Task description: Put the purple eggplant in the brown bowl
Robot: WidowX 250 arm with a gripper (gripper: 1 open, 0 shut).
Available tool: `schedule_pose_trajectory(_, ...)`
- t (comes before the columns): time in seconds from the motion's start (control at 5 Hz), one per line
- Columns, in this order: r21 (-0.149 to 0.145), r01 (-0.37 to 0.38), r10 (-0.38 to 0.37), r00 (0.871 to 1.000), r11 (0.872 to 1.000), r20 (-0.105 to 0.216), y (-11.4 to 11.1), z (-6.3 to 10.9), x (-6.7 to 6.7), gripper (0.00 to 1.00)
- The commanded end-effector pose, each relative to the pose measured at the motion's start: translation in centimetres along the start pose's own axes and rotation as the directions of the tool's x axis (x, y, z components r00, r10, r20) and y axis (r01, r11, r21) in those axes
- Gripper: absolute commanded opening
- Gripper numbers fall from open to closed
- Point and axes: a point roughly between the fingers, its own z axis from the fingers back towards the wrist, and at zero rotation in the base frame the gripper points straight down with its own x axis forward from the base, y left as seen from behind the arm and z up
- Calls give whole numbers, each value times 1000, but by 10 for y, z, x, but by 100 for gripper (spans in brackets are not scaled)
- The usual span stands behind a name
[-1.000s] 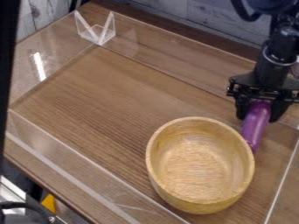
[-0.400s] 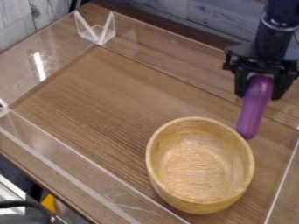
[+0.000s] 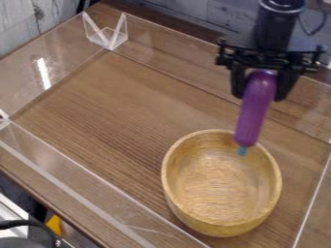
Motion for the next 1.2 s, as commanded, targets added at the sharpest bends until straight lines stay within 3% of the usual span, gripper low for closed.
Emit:
schedule_pose_trajectory(0.0,-18,9,-8,999,1000,42,10,12,-5,0)
schedule_pose_trajectory(0.4,1,24,-24,1000,1000,8,23,10,-40,0)
schedule_pose_trajectory(1.0,29,58,-57,998,998,-20,29,-1,-74,0)
